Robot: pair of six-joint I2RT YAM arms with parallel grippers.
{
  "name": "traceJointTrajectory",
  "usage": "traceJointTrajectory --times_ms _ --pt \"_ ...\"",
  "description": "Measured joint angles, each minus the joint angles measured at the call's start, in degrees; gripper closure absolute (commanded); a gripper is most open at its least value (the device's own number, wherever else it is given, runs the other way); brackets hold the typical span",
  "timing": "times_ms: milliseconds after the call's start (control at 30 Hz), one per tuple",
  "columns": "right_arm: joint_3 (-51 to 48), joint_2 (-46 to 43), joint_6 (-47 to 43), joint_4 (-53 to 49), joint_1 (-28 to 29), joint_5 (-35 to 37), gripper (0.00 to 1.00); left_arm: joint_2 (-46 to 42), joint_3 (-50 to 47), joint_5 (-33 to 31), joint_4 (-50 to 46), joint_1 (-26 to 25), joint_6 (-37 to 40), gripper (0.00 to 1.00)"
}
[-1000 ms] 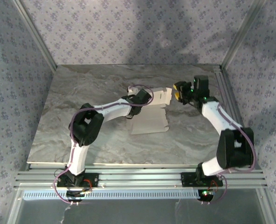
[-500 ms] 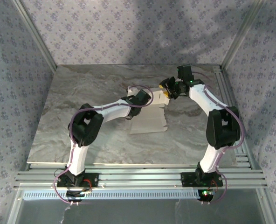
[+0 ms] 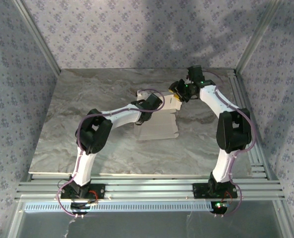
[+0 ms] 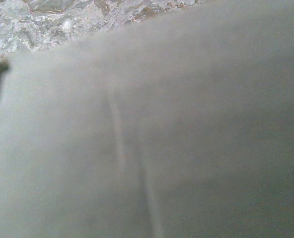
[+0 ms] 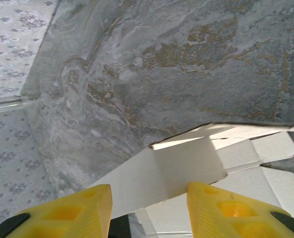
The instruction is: Fold the paper box
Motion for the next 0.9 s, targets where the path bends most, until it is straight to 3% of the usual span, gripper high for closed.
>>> traceJointTrajectory --times_ms 667,900 --pt "1.44 2.86 -4.55 0.09 0.33 -0.02 0.60 0.04 0.33 0.02 -0.04 0.07 0.07 1.00" --pt "1.40 2.91 -3.13 1.64 0.70 -0.02 0.71 0.35 0.57 0.11 -0.13 0.26 0.07 1.00"
